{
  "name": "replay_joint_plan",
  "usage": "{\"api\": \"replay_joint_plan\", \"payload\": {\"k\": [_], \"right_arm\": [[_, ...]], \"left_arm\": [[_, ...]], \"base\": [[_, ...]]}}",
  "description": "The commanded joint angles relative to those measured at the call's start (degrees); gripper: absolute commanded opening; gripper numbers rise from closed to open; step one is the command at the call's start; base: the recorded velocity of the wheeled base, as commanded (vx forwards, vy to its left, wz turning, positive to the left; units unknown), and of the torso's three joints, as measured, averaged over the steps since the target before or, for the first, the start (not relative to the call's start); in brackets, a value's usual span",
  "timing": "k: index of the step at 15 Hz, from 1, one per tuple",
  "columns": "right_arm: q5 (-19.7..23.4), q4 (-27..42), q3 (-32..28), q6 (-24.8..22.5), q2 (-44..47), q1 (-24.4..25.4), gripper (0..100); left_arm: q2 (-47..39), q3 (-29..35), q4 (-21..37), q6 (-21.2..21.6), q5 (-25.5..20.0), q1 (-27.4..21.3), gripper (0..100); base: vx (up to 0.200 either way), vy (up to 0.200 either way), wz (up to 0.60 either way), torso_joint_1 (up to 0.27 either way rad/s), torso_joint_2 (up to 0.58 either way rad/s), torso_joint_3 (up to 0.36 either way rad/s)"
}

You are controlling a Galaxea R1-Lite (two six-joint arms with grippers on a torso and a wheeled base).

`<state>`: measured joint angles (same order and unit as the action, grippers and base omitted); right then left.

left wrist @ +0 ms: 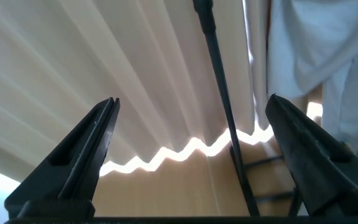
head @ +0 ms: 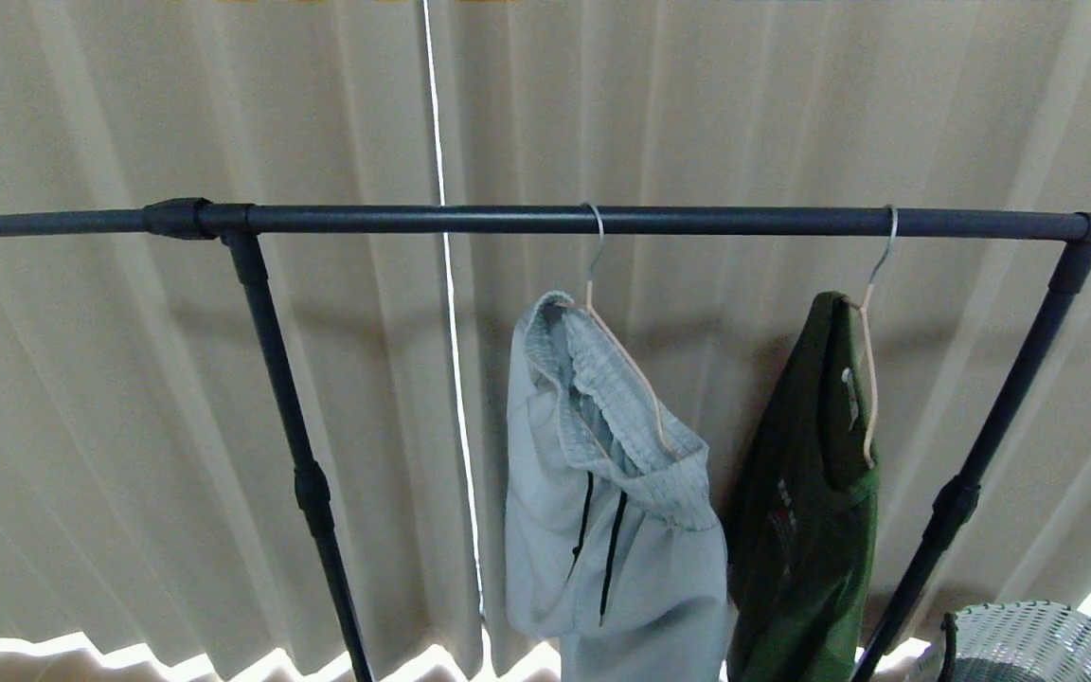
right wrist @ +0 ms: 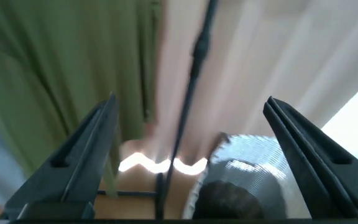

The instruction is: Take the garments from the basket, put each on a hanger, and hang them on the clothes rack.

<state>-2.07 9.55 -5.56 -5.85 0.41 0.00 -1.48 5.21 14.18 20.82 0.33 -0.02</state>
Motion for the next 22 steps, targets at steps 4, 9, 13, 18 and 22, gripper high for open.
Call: {"api": "replay_joint_plan", "payload": {"k": [4, 9, 13, 18, 22], "right_arm": [[2.95, -1.37, 2.13, 1.63, 0.02, 0.00, 100], [6.73, -1.37, 2.13, 1.90, 0.02, 0.00, 100], [9.46, -1.37, 2.13, 0.75, 0.02, 0.00, 100], [7.96, -1.55, 2.31, 1.98, -0.06, 0.00, 100], [4.71, -1.72, 2.57, 3.92, -0.06, 0.00, 100]], "left_arm": [[1.30, -0.99, -1.08, -7.90, 0.73, -0.50, 100], [1.39, -0.99, -1.08, -7.64, 0.90, -0.59, 100], [1.39, -0.99, -1.17, -7.73, 0.99, -0.59, 100], [1.39, -0.99, -1.17, -7.81, 1.08, -0.59, 100], [1.39, -0.99, -1.17, -7.81, 1.08, -0.59, 100]], "base": [[0.000, 0.000, 0.00, 0.000, 0.00, 0.000], [0.000, 0.000, 0.00, 0.000, 0.00, 0.000], [0.000, 0.000, 0.00, 0.000, 0.00, 0.000], [0.000, 0.000, 0.00, 0.000, 0.00, 0.000], [0.000, 0.000, 0.00, 0.000, 0.00, 0.000]]}}
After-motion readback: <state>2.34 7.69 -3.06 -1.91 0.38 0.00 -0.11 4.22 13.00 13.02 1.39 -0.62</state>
